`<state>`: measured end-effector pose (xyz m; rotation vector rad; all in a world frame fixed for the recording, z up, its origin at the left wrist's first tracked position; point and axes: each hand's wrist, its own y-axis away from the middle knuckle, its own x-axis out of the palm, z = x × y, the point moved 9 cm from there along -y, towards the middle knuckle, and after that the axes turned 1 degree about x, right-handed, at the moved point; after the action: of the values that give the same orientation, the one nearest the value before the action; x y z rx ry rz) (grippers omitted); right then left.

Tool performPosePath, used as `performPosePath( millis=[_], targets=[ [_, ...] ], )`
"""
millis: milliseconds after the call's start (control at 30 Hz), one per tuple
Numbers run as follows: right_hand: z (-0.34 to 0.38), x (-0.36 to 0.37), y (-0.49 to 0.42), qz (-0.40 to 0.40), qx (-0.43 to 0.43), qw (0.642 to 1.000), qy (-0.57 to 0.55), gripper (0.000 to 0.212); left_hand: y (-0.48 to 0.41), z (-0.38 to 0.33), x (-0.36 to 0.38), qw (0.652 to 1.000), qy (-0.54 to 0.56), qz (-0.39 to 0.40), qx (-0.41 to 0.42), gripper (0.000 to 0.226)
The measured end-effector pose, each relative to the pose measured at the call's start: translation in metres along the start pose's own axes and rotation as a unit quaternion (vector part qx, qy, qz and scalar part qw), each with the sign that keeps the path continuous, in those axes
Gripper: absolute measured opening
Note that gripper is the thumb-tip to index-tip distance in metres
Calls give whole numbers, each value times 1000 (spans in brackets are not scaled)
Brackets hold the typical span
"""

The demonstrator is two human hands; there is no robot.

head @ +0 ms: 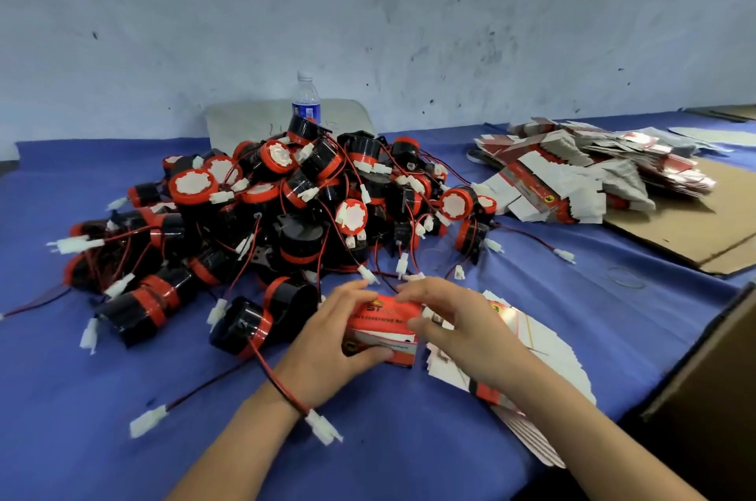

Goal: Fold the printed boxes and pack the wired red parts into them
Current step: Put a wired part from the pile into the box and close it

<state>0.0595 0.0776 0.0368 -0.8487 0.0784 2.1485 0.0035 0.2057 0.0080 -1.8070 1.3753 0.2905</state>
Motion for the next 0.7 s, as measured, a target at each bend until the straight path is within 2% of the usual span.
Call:
performPosePath(
  millis=[100,333,500,633,700],
  targets=[
    [-6,-6,7,-66,28,996,-45,18,1,-3,-6,1000,12,-16,4,50],
    [-27,-13,17,-147,147,974,-90,18,1,-3,-6,1000,10,-24,-2,45],
    [-33,-9,14,-126,180,954,-202,20,0,1,-8,999,8,-44,-13,43],
    [-30,-5,9,-80,174,975,-116,20,0,3,-6,999,5,-45,-11,43],
    [-34,-3,9,-58,178,975,-123,23,-1,3,-5,999,1,-42,-8,44]
  ],
)
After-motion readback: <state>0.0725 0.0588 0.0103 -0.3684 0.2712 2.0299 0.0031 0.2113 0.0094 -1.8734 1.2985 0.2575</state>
